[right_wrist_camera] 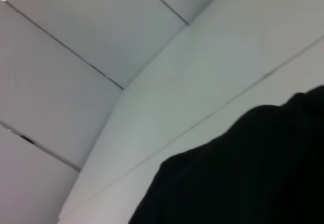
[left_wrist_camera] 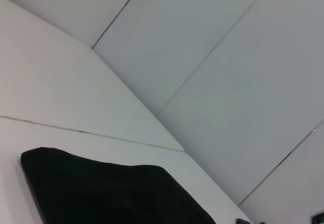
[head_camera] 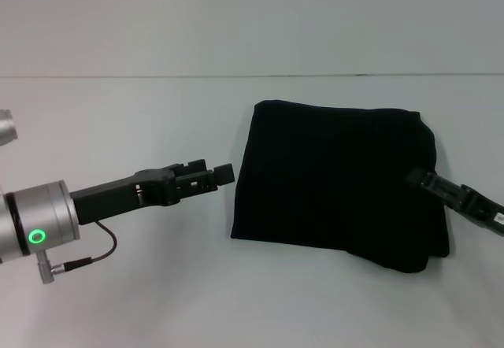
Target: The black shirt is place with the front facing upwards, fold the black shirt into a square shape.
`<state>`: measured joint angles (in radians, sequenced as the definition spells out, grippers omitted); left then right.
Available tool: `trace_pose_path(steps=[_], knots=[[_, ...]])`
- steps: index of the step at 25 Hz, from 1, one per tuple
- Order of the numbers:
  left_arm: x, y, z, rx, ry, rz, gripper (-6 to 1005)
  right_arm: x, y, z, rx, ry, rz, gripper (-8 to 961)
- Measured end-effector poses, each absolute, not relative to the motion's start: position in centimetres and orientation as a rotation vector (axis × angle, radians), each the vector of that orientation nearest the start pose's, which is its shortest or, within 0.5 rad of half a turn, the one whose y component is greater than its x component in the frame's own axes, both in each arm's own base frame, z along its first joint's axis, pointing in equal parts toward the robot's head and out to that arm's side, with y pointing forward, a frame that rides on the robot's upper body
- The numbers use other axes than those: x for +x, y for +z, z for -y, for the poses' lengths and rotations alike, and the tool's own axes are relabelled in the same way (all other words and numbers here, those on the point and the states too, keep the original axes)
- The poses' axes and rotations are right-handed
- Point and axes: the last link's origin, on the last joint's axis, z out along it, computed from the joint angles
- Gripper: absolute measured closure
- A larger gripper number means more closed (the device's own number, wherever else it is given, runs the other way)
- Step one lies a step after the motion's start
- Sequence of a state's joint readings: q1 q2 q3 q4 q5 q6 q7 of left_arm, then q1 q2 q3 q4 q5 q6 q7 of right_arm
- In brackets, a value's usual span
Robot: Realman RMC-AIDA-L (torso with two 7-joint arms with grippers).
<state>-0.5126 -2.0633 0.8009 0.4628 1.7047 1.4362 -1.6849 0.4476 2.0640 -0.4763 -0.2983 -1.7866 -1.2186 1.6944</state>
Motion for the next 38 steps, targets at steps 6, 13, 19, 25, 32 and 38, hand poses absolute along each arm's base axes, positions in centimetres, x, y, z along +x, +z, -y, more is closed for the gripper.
trace_pose_path(steps=[6, 13, 19, 25, 32, 38], knots=[[-26.5, -1.9, -33.2, -2.448, -1.025, 1.266, 78, 33.0, -2.8, -33.1, -1.957, 0.919, -1.636, 37], [-26.5, -2.0, -33.2, -2.447, -1.025, 1.257, 77, 32.2, -3.0, -33.7, -2.005, 0.898, -1.619, 173], [-26.4, -1.9, -33.2, -2.449, -1.031, 1.252, 77, 32.4, -2.3, -33.8, -1.988, 0.919, -1.615, 396], [-26.2, -2.0, -33.2, -2.458, -1.030, 1.247, 78, 32.3, -1.4, -34.4, -1.992, 0.918, -1.565, 666], [-26.2, -2.0, -33.2, -2.465, -1.026, 1.253, 77, 30.7, 0.1, -36.4, -2.065, 0.897, -1.432, 871], [-26.1, -2.1, -33.0, -2.472, -1.029, 1.260, 77, 31.3, 0.3, -36.3, -2.066, 0.855, -1.423, 895]])
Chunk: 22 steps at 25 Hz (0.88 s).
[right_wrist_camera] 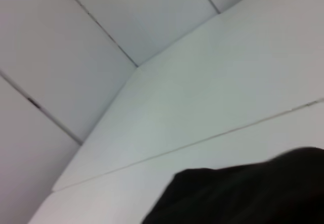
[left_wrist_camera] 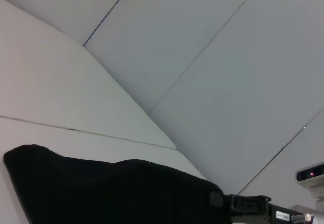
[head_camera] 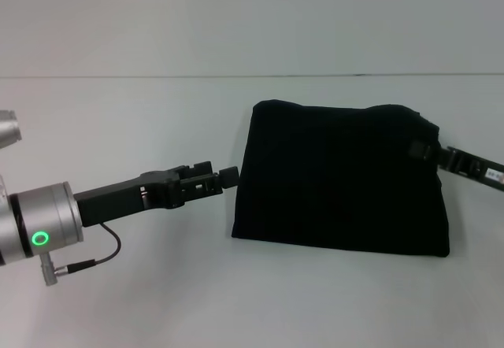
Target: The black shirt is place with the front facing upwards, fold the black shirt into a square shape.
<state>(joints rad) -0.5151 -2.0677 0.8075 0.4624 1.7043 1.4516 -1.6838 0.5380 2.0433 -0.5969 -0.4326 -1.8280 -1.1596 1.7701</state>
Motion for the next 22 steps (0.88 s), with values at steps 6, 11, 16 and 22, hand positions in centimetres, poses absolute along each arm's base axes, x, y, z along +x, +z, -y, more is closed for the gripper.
trace_pose_path(steps=[6, 11, 16, 22], knots=[[-26.0, -2.2, -33.0, -2.478, -1.029, 1.266, 78, 33.1, 0.1, -35.5, -1.993, 0.803, -1.470, 893], [-26.1, -2.2, -33.0, -2.477, -1.028, 1.272, 78, 33.5, -0.4, -35.3, -1.961, 0.787, -1.495, 889], [-26.1, -2.1, -33.0, -2.475, -1.028, 1.275, 78, 33.8, -0.5, -35.1, -1.941, 0.790, -1.502, 808], [-26.2, -2.1, -33.0, -2.475, -1.028, 1.277, 77, 34.8, 0.6, -34.3, -1.857, 0.866, -1.500, 636]])
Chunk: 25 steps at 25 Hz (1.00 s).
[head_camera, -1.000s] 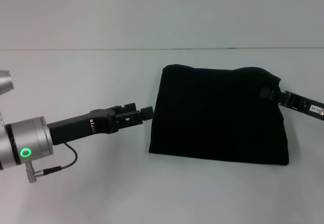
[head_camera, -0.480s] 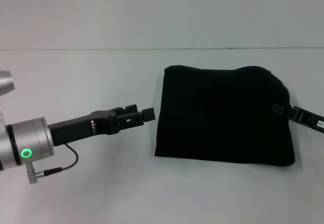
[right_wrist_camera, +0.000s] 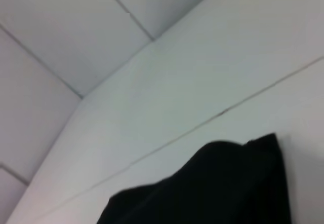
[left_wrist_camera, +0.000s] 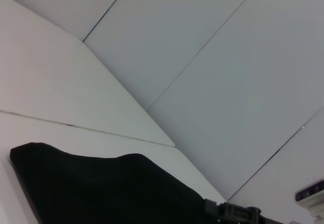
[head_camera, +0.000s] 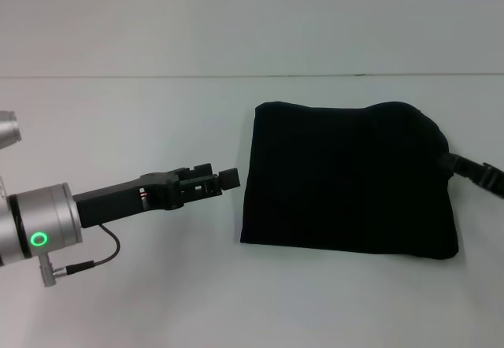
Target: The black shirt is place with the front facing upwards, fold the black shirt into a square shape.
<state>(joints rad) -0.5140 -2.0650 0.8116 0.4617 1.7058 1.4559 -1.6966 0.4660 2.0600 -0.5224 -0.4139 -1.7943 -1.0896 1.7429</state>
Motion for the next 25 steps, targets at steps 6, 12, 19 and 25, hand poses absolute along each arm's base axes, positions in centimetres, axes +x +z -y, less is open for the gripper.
trace_pose_path(steps=[6, 12, 19, 25], knots=[[-26.1, -2.0, -33.1, -2.470, -1.031, 1.297, 77, 35.8, 2.0, -33.2, -1.799, 0.935, -1.430, 523], [-26.0, -1.9, -33.3, -2.453, -1.042, 1.347, 78, 32.3, 0.3, -32.3, -2.096, 0.934, -0.939, 284], [-25.9, -1.9, -33.9, -2.414, -1.041, 1.396, 78, 31.4, -3.0, -32.9, -2.235, 0.738, -0.678, 43], [-25.8, -1.9, -34.1, -2.396, -1.051, 1.422, 77, 32.9, -4.1, -33.6, -2.212, 0.564, -0.715, 40]])
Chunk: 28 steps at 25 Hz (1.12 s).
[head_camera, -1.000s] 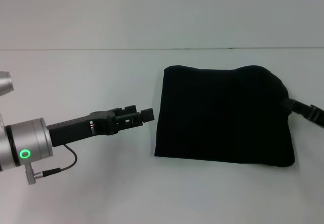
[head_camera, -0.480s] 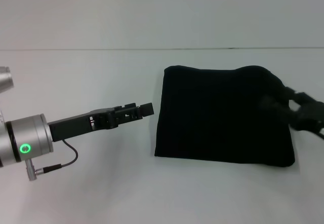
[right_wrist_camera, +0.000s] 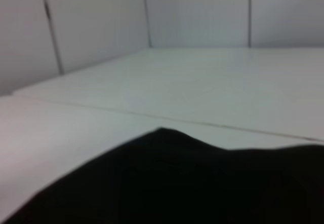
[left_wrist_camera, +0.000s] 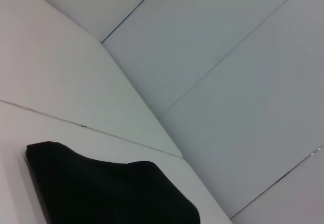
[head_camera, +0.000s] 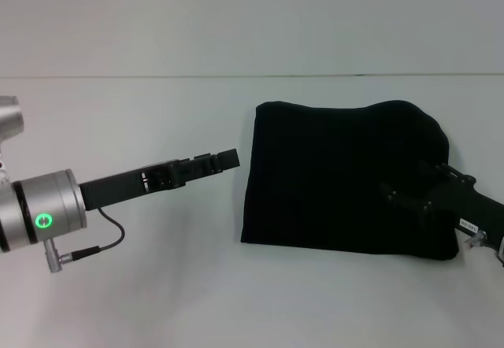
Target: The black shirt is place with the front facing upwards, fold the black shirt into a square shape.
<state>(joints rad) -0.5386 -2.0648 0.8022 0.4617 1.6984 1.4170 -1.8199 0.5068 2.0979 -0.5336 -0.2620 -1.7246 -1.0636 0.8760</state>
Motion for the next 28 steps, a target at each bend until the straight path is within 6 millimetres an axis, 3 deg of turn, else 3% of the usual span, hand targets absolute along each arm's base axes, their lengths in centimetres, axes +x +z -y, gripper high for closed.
trace_pose_path(steps=[5, 14, 20, 28], knots=[[-25.7, -2.1, -34.7, -2.354, -1.041, 1.483, 77, 33.8, -4.2, -33.8, -2.181, 0.503, -0.752, 40], [-26.1, -2.3, -36.5, -2.178, -0.990, 1.693, 78, 33.4, -3.7, -33.5, -2.187, 0.562, -0.722, 41], [-26.2, -3.5, -38.6, -2.075, -0.800, 1.837, 78, 32.6, -2.9, -31.4, -2.249, 0.678, -0.585, 40], [-24.0, -6.2, -40.5, -2.089, -0.679, 1.788, 77, 33.0, -3.5, -29.5, -2.308, 0.682, -0.564, 41]])
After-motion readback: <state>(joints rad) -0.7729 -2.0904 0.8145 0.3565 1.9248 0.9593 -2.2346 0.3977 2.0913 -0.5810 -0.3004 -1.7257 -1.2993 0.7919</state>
